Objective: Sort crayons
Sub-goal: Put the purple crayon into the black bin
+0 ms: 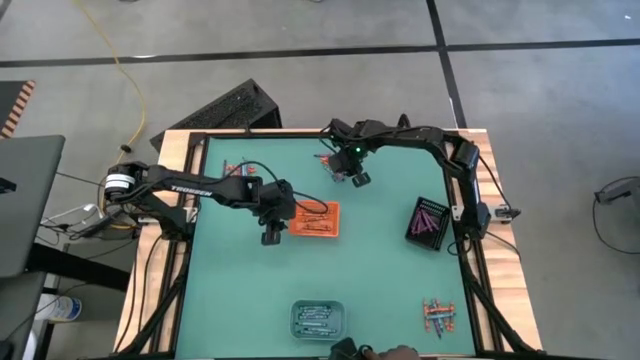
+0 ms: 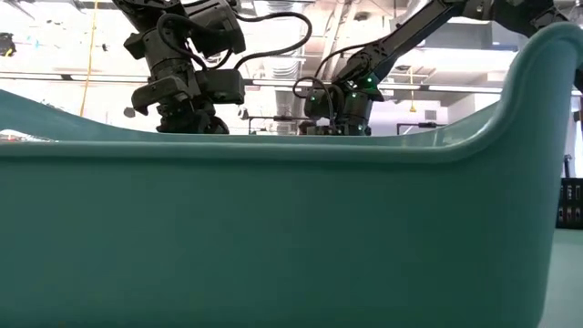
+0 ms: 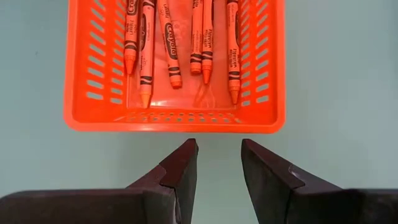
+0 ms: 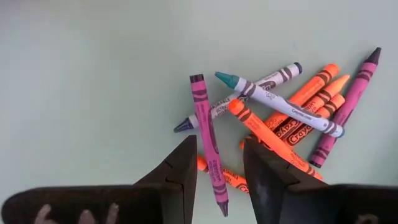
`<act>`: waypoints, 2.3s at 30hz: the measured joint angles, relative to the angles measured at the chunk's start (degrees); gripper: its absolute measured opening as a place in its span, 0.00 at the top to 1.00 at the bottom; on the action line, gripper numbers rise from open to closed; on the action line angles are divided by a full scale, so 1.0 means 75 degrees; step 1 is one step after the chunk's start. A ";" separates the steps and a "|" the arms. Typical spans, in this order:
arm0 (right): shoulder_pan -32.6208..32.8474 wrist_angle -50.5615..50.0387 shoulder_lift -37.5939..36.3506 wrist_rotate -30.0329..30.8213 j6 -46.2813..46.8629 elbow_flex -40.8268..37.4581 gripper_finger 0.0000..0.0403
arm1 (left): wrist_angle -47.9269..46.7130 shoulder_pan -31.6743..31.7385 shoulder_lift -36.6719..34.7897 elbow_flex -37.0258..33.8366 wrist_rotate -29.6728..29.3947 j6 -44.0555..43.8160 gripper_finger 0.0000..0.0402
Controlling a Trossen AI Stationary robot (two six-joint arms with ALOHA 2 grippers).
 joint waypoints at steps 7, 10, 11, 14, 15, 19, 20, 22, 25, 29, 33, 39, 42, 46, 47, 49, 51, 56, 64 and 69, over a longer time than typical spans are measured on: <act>0.0026 0.0237 0.0003 -0.0125 0.0200 -0.0277 0.69 | 0.0008 -0.0054 0.0000 0.0000 -0.0050 0.0056 0.72; 0.0023 0.0318 0.0012 -0.0111 0.0197 -0.0515 0.69 | 0.0024 -0.0075 0.0000 0.0000 -0.0059 0.0056 0.72; 0.0023 0.0397 0.0012 -0.0083 0.0211 -0.0577 0.69 | 0.0023 -0.0086 0.0000 0.0000 -0.0059 0.0054 0.72; -0.0034 0.0519 0.0015 0.0002 0.0434 -0.0638 0.70 | 0.0027 -0.0135 0.0000 0.0000 -0.0062 0.0056 0.72; -0.0051 0.0523 0.0015 0.0000 0.0466 -0.0638 0.71 | 0.0036 -0.0140 0.0000 0.0000 -0.0062 0.0056 0.72; -0.0061 0.0536 0.0012 0.0023 0.0498 -0.0638 0.80 | 0.0052 -0.0153 0.0001 0.0000 -0.0062 0.0052 0.72; -0.0057 0.0543 0.0012 0.0023 0.0515 -0.0638 0.82 | 0.0052 -0.0153 0.0000 0.0000 -0.0063 0.0051 0.72; -0.0056 0.0518 0.0012 0.0020 0.0532 -0.0638 0.87 | 0.0052 -0.0153 0.0003 0.0000 -0.0064 0.0051 0.72; -0.0053 0.0438 0.0012 0.0020 0.0537 -0.0638 0.92 | 0.0052 -0.0153 0.0003 0.0000 -0.0068 0.0045 0.72; -0.0056 0.0475 0.0012 0.0023 0.0679 -0.0638 0.98 | 0.0055 -0.0153 0.0003 0.0000 -0.0068 0.0045 0.72; -0.0045 0.0460 0.0012 0.0023 0.0837 -0.0638 0.99 | 0.0055 -0.0153 0.0003 0.0000 -0.0068 0.0048 0.72; 0.0027 0.0098 0.0012 0.0026 0.1057 -0.0418 0.99 | 0.0055 -0.0153 0.0003 0.0000 -0.0068 0.0051 0.72; 0.0115 -0.0329 0.0012 0.0029 0.1122 -0.0094 0.99 | 0.0055 -0.0153 0.0003 0.0000 -0.0067 0.0086 0.72; 0.0309 -0.1145 -0.0013 0.0029 0.1197 0.0523 0.99 | 0.0055 -0.0159 0.0003 0.0000 -0.0068 0.0109 0.72; 0.0373 -0.1367 -0.0065 0.0030 0.1197 0.0635 0.99 | 0.0055 -0.0171 0.0003 0.0000 -0.0068 0.0109 0.72; 0.0535 -0.1731 -0.0248 0.0032 0.1194 0.0780 0.99 | 0.0055 -0.0209 0.0003 0.0000 -0.0069 0.0170 0.72; 0.0693 -0.2129 -0.0539 0.0032 0.1186 0.0858 0.99 | 0.0055 -0.0276 0.0003 0.0000 -0.0068 0.0224 0.72; 0.1073 -0.3520 -0.1544 0.0025 0.1145 0.0871 0.99 | 0.0071 -0.0438 0.0003 0.0000 -0.0069 0.0445 0.72; 0.2098 -0.5650 -0.2885 0.0923 0.2398 0.0870 0.99 | 0.0595 -0.0702 0.0003 0.0000 -0.0068 0.0791 0.72; 0.2972 -0.6021 -0.3586 0.1510 0.3303 0.0298 0.99 | 0.0812 -0.0830 0.0003 0.0000 -0.0067 0.0970 0.72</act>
